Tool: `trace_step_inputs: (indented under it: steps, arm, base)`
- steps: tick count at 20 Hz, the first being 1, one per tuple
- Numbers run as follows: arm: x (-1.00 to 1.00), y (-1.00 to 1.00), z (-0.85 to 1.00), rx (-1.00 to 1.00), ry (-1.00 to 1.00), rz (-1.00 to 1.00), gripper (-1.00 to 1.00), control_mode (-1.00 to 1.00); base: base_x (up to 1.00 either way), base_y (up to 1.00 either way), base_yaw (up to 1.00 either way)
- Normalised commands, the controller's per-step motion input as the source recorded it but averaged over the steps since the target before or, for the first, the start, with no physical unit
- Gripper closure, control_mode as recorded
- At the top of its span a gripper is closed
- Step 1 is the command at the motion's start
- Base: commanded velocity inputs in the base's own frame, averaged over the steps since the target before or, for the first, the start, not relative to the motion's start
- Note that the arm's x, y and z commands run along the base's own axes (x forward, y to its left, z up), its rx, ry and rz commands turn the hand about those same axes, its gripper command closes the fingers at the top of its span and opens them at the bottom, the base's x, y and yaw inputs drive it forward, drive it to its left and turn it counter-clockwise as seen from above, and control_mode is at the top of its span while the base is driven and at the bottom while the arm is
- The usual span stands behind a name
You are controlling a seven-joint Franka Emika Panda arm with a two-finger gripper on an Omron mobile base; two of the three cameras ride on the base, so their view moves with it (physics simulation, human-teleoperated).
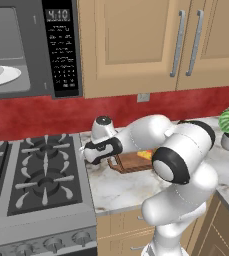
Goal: Retrieve the reheated potato from the microwave, then place the potato, cheese, and condiment on the cutting board.
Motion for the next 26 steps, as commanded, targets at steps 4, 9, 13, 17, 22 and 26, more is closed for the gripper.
trace_step_inputs:
  steps: [4,9,13,17,22,26]
  arm:
    - [0.13,0.0,-0.08,-0.05,0.0,0.0,-1.0,-1.0]
    - [0.08,0.06,-0.06,-0.03,0.0,0.0,-1.0,-1.0]
    - [0.01,0.11,0.0,0.0,0.0,0.0,-1.0,-1.0]
    - [0.0,0.1,-0.03,0.0,0.0,0.0,-1.0,-1.0]
    - [0.0,0.02,-0.08,0.0,0.0,0.0,-1.0,-1.0]
    - [0.02,-0.01,-0.08,-0.01,0.0,0.0,-1.0,-1.0]
  base:
    - [0.0,0.0,0.0]
    - [0.0,0.0,0.0]
    - [0.0,0.0,0.0]
    - [0.0,0.0,0.0]
    - [0.0,0.0,0.0]
    - [0.0,0.0,0.0]
